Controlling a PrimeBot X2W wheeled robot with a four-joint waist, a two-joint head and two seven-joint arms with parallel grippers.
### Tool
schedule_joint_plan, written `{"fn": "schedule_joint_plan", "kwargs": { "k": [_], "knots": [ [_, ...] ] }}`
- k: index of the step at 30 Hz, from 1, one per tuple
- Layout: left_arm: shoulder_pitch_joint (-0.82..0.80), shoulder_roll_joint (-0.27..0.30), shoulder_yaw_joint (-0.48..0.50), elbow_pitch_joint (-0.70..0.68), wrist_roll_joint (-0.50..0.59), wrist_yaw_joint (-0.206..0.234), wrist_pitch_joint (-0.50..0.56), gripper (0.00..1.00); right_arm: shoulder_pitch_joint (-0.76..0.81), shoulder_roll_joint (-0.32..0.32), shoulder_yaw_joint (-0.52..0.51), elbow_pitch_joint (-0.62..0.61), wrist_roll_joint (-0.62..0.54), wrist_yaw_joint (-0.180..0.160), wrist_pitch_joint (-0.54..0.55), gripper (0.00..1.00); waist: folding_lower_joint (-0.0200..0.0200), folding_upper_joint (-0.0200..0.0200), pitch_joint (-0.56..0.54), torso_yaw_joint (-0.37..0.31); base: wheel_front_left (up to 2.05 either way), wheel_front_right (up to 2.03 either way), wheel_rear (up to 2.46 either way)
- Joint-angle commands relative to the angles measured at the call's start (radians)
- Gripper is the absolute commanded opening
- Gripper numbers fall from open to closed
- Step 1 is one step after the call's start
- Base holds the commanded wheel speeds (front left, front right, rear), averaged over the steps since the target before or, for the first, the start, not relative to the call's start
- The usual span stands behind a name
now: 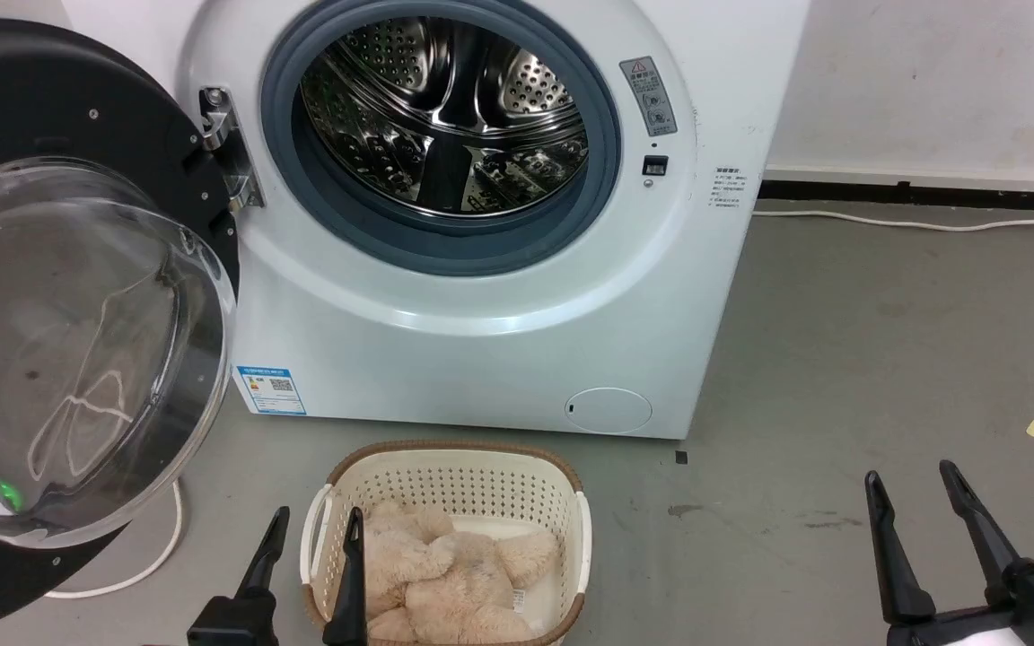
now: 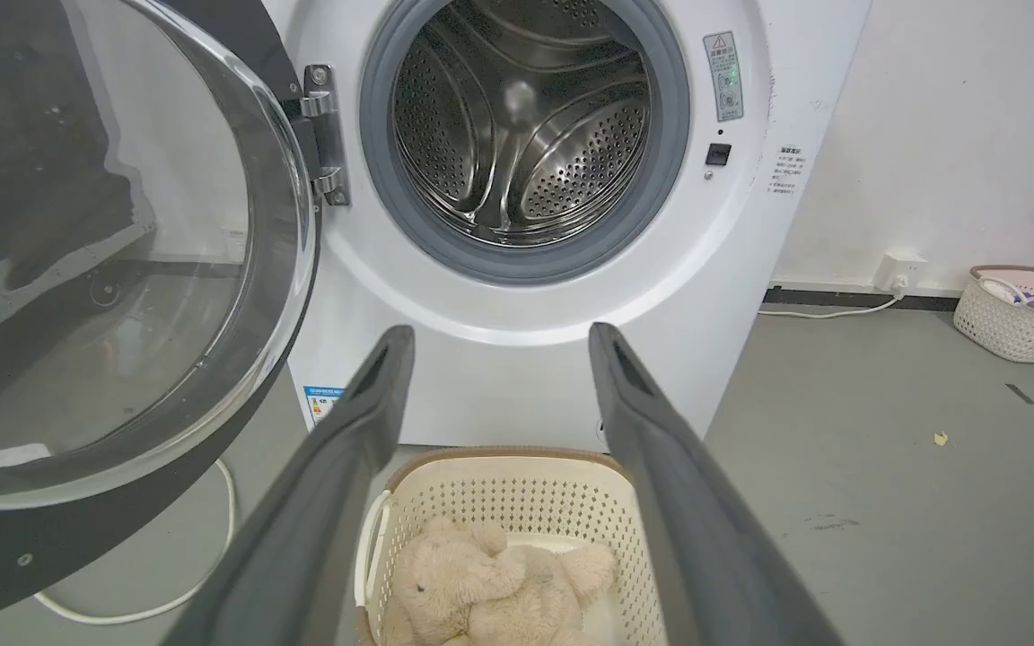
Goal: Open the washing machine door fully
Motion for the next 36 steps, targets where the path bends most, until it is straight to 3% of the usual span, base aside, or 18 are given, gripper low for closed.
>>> {"fn": "schedule_joint_plan", "kwargs": {
  "k": [1, 14, 15, 36],
  "knots": [
    [0.010, -0.002, 0.000, 0.004, 0.008, 0.003, -0.006, 1.00, 0.014, 0.004, 0.000, 0.007, 0.002, -0.001, -0.006, 1.00, 0.0000, 0.0000, 0.000, 0.000, 0.00, 0.00, 0.00],
    [-0.008, -0.006, -0.014, 0.010, 0.011, -0.009, -0.010, 1.00, 0.004, 0.004, 0.003, 0.040, 0.002, -0.001, -0.013, 1.00, 0.0000, 0.0000, 0.000, 0.010, 0.00, 0.00, 0.00],
    [-0.001, -0.004, -0.012, 0.009, 0.008, -0.011, -0.001, 0.00, 0.000, 0.000, 0.003, 0.038, 0.000, 0.000, -0.007, 0.00, 0.0000, 0.0000, 0.000, 0.010, 0.00, 0.00, 0.00],
    [-0.012, -0.034, 0.032, 0.009, 0.050, -0.043, 0.032, 0.00, -0.015, 0.001, 0.016, 0.040, -0.005, 0.000, 0.025, 0.00, 0.0001, 0.0000, 0.003, 0.008, 0.00, 0.00, 0.00]
  ]
}}
